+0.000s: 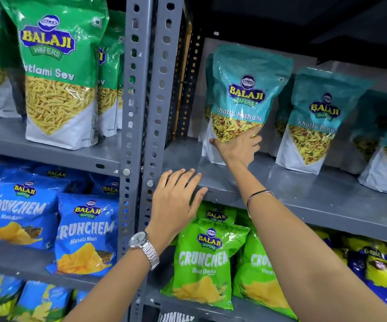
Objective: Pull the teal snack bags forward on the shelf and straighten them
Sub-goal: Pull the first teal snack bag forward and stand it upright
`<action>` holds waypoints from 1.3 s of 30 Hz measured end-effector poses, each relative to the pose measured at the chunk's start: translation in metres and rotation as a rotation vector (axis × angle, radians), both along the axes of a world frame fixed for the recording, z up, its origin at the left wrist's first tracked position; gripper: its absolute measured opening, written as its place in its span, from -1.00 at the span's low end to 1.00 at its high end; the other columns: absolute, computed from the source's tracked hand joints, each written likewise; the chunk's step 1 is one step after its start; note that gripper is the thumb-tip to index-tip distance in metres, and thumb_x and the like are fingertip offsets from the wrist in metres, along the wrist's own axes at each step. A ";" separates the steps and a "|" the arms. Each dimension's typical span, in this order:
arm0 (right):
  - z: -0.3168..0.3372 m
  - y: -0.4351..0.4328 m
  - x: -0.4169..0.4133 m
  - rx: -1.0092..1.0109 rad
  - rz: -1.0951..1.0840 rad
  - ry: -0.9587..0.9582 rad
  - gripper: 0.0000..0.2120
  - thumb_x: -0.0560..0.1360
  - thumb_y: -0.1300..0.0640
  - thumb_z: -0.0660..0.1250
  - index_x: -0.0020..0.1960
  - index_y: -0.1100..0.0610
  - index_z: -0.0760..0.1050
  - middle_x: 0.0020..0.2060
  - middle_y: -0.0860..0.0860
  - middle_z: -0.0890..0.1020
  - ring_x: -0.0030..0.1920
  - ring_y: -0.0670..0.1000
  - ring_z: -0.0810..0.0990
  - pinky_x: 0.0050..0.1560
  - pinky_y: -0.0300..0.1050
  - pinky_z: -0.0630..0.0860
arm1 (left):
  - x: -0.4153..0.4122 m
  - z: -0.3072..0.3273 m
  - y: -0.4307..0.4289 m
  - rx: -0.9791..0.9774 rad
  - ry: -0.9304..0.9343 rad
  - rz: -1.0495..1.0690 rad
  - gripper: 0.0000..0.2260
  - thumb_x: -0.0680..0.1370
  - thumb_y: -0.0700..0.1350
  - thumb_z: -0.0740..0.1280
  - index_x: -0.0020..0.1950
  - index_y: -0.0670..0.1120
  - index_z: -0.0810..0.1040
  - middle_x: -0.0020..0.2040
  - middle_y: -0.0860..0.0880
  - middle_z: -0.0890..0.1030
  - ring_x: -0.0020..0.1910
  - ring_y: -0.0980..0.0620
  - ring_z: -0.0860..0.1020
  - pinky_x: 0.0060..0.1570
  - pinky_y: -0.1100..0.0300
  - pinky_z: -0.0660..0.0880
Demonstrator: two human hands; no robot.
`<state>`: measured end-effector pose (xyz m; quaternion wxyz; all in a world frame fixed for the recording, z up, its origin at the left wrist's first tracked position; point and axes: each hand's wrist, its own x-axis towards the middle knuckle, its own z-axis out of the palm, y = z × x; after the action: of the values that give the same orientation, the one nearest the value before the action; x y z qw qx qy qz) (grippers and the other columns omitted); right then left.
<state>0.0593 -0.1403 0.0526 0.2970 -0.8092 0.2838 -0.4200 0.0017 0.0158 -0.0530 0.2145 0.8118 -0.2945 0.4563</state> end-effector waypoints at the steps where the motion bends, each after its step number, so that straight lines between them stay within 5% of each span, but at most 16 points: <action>1: -0.001 0.002 -0.005 -0.005 -0.013 -0.002 0.23 0.14 -0.23 0.57 0.50 0.24 -0.08 0.32 0.21 0.28 0.31 0.26 0.31 0.16 0.19 0.43 | -0.001 0.001 0.000 0.002 0.007 0.000 -0.66 0.57 0.04 0.17 0.16 -0.14 0.58 0.14 -0.11 0.64 0.12 -0.11 0.56 0.19 -0.05 0.40; 39: -0.011 0.037 -0.107 -0.150 -0.098 0.008 0.24 0.12 -0.41 0.46 0.49 0.23 -0.01 0.23 0.18 0.35 0.21 0.23 0.36 0.02 0.12 0.47 | -0.012 0.007 0.002 -0.025 0.074 -0.046 -0.74 0.54 -0.06 0.32 0.13 -0.20 0.57 0.10 -0.20 0.64 0.12 -0.16 0.56 0.18 -0.09 0.39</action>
<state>-0.0478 -0.1029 0.0417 0.2137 -0.8161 0.2919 -0.4506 -0.0105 0.0178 -0.0455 0.2457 0.8183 -0.2993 0.4248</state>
